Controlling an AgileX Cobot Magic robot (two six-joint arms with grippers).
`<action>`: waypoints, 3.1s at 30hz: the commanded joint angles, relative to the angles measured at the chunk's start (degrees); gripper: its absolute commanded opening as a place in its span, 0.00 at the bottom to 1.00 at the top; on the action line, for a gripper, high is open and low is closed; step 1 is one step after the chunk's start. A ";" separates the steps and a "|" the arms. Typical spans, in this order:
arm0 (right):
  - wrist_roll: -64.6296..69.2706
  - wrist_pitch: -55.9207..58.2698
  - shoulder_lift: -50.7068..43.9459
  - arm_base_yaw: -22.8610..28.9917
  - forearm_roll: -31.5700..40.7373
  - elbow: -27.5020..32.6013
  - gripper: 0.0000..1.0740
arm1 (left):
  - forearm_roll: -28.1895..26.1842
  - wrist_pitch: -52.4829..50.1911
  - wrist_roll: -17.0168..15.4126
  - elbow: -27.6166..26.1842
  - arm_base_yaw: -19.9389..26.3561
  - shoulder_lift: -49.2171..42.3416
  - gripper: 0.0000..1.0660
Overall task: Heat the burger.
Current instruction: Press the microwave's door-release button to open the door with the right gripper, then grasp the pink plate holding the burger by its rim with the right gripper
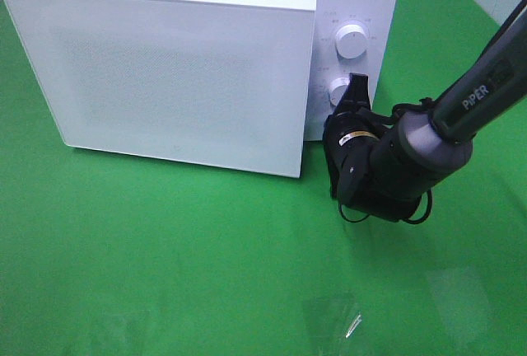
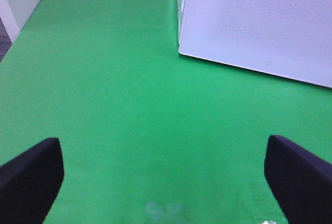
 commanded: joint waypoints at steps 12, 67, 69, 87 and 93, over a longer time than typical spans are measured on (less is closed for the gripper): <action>-0.86 -15.93 -1.49 -3.44 -2.98 -5.04 0.00 | -0.06 -0.80 0.23 -0.06 0.06 -0.97 0.94; -55.23 38.79 -34.38 -1.15 -21.60 18.51 0.00 | -0.06 -0.80 0.23 -0.06 0.06 -0.97 0.94; -57.93 42.46 -35.81 -1.15 -22.92 18.33 0.00 | -0.06 -0.80 0.23 -0.06 0.06 -0.97 0.94; -78.67 86.17 -38.27 -1.49 -46.58 3.44 0.04 | -0.06 -0.80 0.23 -0.06 0.06 -0.97 0.94; -98.66 90.13 -38.27 -1.49 -49.16 -0.17 0.04 | -0.06 -0.80 0.23 -0.06 0.06 -0.97 0.94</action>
